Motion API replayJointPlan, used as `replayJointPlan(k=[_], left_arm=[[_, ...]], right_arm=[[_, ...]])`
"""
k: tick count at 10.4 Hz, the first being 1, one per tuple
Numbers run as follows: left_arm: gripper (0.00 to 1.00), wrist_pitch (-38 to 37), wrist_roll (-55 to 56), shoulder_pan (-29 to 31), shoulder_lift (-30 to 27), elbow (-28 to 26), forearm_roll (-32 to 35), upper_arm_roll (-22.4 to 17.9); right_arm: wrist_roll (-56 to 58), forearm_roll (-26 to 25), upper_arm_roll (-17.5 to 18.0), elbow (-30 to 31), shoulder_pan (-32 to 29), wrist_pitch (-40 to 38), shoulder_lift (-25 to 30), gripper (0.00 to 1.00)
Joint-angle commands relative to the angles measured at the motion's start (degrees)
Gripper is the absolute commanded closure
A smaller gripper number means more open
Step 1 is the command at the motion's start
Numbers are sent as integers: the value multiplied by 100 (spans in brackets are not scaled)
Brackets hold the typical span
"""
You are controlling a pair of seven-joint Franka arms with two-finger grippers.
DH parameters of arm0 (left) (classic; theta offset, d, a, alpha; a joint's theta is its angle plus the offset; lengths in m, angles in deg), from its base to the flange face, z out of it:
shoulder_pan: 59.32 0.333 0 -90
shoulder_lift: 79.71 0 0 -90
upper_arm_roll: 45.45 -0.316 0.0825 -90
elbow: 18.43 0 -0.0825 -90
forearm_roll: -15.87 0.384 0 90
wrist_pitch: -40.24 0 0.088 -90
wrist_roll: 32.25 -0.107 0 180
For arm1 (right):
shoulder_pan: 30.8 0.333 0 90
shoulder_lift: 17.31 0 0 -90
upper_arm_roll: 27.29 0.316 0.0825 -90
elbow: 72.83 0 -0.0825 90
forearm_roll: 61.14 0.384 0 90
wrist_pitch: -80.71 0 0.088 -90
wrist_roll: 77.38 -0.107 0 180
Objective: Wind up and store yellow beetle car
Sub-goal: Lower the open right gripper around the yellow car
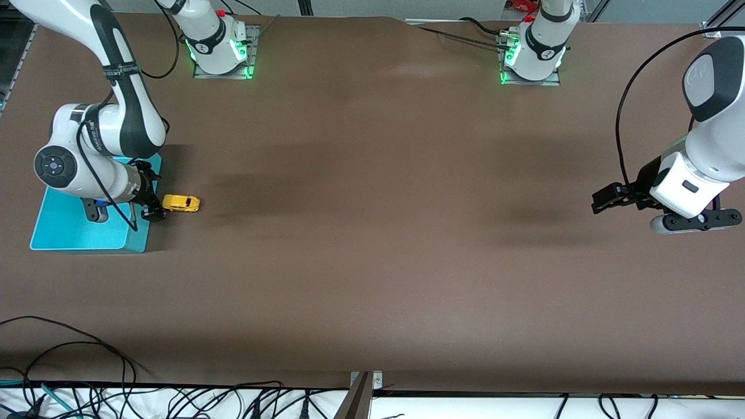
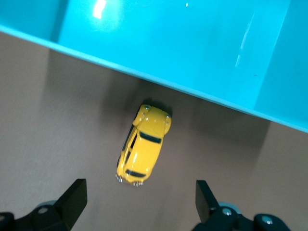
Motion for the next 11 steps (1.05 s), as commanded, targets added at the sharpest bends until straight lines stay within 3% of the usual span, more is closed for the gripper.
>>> replayJointPlan(k=[1,4,11], left_arm=[[0,-98,-192,24,-10,64,-144,11],[0,-98,-192,23,-10,64,-135,20],[0,-107,-517,50,-10,55,-117,2]], right_arm=[[-411,-73,-18,150,-101,606,-296,0],[-965,-73,-18,176,-101,931,-604,0],[-1704,-21,-18,255,-101,968,-666,0]])
